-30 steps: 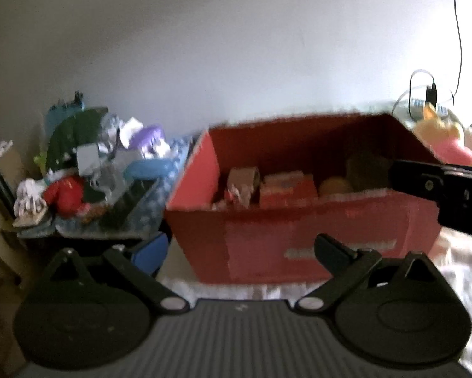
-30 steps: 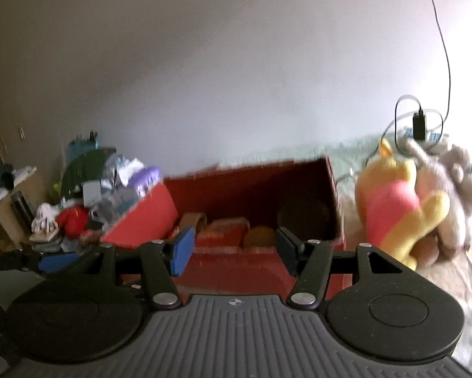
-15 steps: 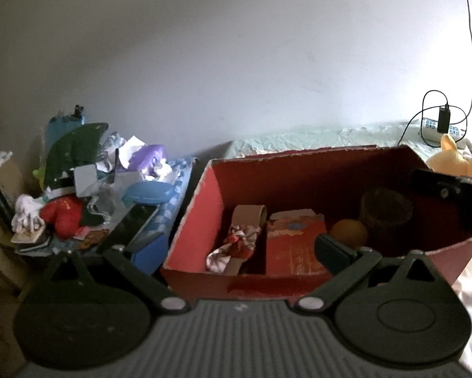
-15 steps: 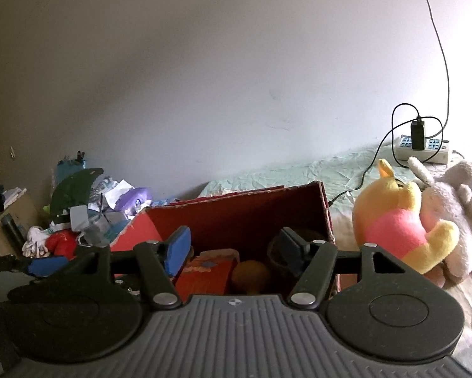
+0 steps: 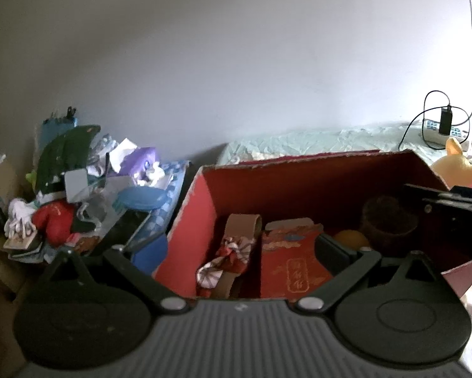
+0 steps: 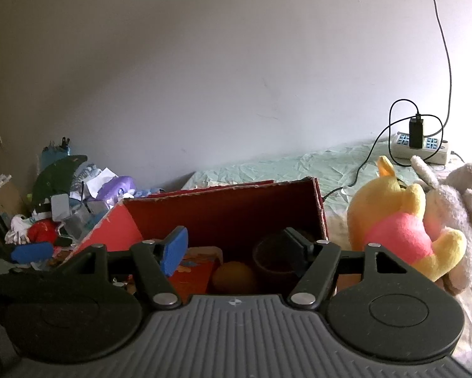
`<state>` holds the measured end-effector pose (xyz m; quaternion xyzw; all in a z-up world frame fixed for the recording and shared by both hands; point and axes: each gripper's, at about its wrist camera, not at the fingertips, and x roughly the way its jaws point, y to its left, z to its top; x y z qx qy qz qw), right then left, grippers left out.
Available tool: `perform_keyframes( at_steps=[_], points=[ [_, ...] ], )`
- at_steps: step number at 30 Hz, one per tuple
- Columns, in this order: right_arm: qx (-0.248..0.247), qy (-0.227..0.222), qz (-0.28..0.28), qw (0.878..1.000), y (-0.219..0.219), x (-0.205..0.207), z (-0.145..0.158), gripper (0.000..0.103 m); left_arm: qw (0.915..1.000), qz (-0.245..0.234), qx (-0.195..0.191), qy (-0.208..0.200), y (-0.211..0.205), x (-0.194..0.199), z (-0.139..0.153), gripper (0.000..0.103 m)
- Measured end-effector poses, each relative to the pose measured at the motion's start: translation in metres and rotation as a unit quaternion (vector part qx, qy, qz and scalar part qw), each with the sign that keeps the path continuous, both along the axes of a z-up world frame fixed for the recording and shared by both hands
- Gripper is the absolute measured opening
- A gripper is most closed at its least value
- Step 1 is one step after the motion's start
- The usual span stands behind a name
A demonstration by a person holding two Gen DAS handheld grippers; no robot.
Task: Organize objects
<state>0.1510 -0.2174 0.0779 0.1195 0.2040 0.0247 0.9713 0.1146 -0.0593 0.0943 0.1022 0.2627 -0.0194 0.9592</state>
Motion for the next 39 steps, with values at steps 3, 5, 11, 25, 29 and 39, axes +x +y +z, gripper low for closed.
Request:
perform_keyframes(
  at_steps=[3, 5, 11, 25, 29, 39],
  points=[
    [-0.007, 0.003, 0.002, 1.0, 0.0, 0.002, -0.001, 0.072, 1.0, 0.001, 0.002, -0.009, -0.004, 0.0, 0.0, 0.1],
    [-0.004, 0.004, 0.002, 1.0, -0.002, 0.004, -0.002, 0.073, 0.9999, 0.009, 0.006, -0.009, -0.005, 0.004, -0.001, 0.101],
    [0.007, 0.005, 0.024, 1.0, -0.011, 0.019, -0.003, 0.077, 0.9994, 0.035, 0.001, 0.001, -0.002, 0.019, -0.001, 0.102],
    [-0.011, 0.094, 0.122, 0.988, -0.034, 0.076, 0.006, 0.077, 0.9904, 0.068, -0.001, 0.121, -0.012, 0.088, -0.009, 0.101],
    [-0.007, 0.143, 0.132, 0.981, -0.032, 0.088, 0.007, 0.077, 0.9865, 0.074, 0.015, 0.145, -0.019, 0.096, -0.005, 0.1],
    [0.015, 0.188, 0.097, 0.977, -0.044, 0.097, 0.026, 0.077, 0.9813, 0.044, 0.006, 0.187, -0.03, 0.108, 0.01, 0.084]
  ],
)
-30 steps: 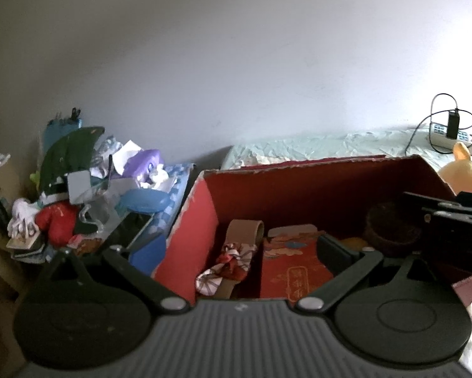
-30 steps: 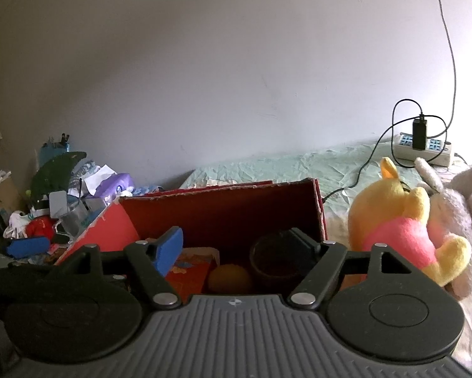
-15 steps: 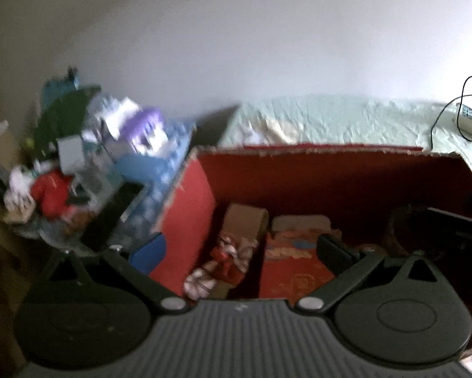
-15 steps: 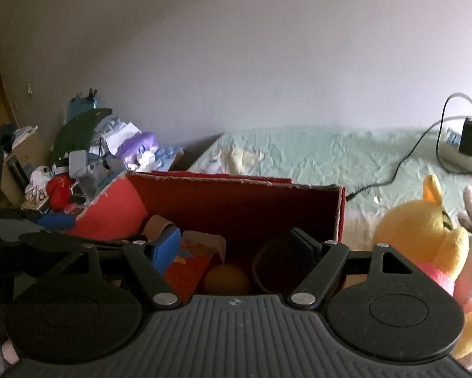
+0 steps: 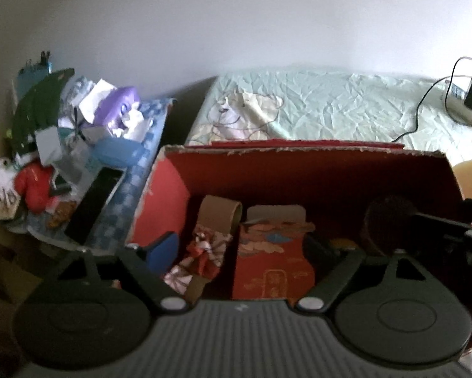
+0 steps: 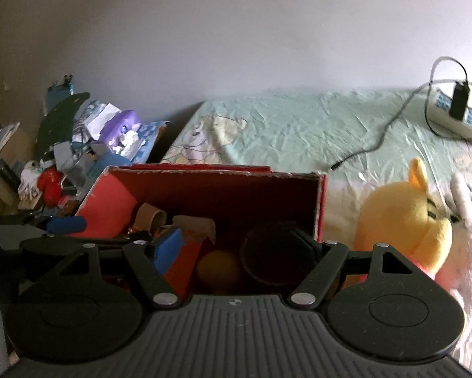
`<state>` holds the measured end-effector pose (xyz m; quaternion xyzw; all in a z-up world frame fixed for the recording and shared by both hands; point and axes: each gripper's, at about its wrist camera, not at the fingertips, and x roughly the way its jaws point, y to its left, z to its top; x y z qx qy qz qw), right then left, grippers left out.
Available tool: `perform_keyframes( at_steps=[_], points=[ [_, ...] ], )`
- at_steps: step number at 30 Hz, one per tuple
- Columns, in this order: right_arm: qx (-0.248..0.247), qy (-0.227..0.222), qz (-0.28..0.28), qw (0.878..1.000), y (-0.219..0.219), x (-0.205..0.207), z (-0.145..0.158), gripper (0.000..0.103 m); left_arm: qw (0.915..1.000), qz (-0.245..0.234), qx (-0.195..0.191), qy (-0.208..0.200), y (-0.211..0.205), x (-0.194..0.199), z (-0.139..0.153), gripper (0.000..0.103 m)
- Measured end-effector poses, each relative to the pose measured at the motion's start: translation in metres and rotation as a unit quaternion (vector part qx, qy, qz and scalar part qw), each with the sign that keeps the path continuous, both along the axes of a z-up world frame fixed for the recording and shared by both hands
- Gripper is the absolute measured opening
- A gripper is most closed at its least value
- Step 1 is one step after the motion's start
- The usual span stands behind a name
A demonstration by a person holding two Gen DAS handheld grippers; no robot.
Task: Organize objects
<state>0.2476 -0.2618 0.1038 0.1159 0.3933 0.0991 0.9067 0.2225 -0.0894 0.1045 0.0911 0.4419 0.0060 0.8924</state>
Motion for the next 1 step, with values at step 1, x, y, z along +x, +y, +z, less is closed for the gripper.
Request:
perform_keyframes(
  at_steps=[1],
  points=[
    [0.003, 0.007, -0.003, 1.0, -0.0015, 0.0013, -0.0006, 0.077, 1.0, 0.001, -0.003, 0.006, 0.0, 0.0013, 0.0007, 0.084]
  ],
)
